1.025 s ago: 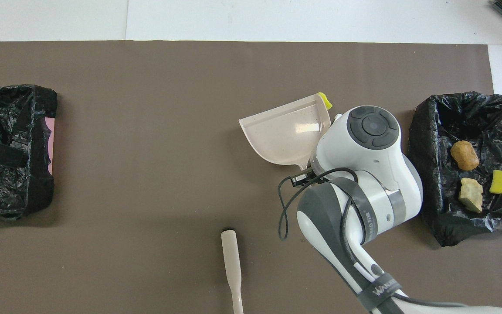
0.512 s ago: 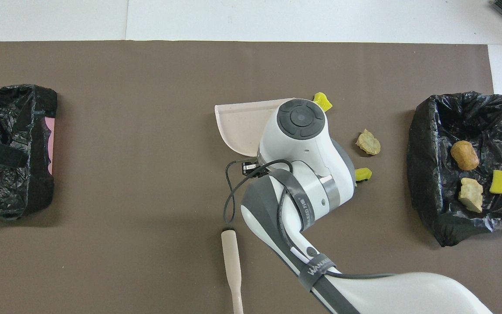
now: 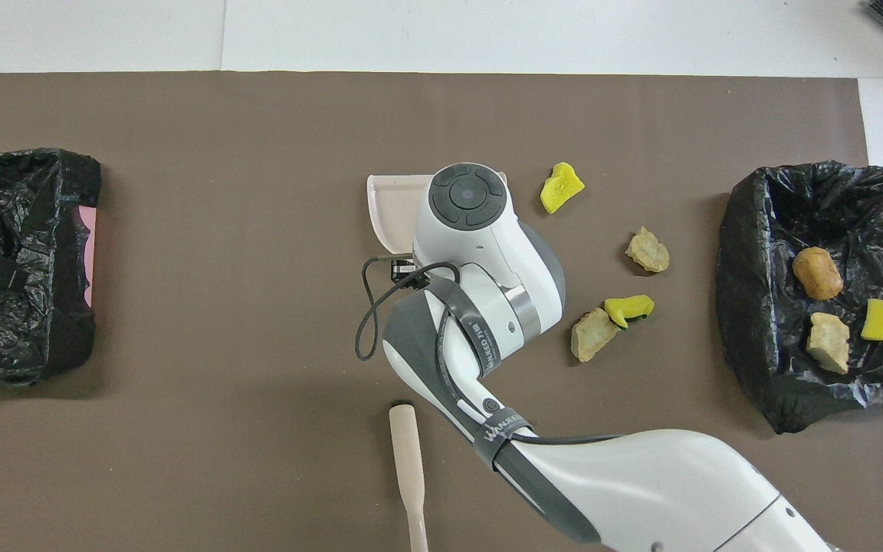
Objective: Sweep and dump trash in bin
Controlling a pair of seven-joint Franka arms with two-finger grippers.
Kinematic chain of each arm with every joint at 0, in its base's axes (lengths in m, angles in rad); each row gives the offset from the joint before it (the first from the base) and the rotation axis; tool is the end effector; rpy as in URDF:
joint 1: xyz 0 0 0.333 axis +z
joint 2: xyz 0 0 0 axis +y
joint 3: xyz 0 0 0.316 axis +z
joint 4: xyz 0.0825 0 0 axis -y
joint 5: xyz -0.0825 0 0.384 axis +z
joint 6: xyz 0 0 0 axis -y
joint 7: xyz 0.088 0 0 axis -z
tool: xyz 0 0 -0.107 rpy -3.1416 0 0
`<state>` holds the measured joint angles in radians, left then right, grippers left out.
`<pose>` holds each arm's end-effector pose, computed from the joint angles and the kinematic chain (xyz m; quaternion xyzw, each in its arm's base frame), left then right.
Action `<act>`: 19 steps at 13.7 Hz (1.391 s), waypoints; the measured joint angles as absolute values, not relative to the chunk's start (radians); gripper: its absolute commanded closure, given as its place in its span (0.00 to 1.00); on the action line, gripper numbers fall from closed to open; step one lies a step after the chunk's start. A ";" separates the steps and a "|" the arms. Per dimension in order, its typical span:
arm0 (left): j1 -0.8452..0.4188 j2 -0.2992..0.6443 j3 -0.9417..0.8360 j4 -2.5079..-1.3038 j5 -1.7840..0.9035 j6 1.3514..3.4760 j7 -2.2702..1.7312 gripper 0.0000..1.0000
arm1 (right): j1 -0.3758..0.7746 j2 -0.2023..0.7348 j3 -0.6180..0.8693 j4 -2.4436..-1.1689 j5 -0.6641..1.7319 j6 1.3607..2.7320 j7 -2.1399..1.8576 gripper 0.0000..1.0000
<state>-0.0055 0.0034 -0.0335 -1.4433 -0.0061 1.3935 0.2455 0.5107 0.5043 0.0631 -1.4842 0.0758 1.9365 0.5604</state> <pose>0.5362 -0.0216 0.6666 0.9895 -0.1422 -0.0261 0.0058 0.5818 0.3741 0.3789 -0.9983 0.0113 0.0486 0.0287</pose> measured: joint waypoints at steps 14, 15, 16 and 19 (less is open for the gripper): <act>-0.006 0.003 -0.033 -1.443 -0.006 1.394 0.246 0.00 | 0.727 0.045 0.087 -2.134 0.163 2.090 0.579 0.00; -0.006 0.003 -0.033 -1.443 -0.006 1.394 0.245 0.00 | 0.749 0.010 0.087 -2.186 0.177 2.097 0.579 0.00; -0.006 0.003 -0.033 -1.443 -0.006 1.394 0.245 0.00 | 0.773 -0.026 0.087 -2.236 0.186 2.098 0.579 0.00; -0.006 0.003 -0.034 -1.443 -0.006 1.394 0.245 0.00 | 0.864 -0.085 0.088 -2.341 0.210 2.155 0.585 0.00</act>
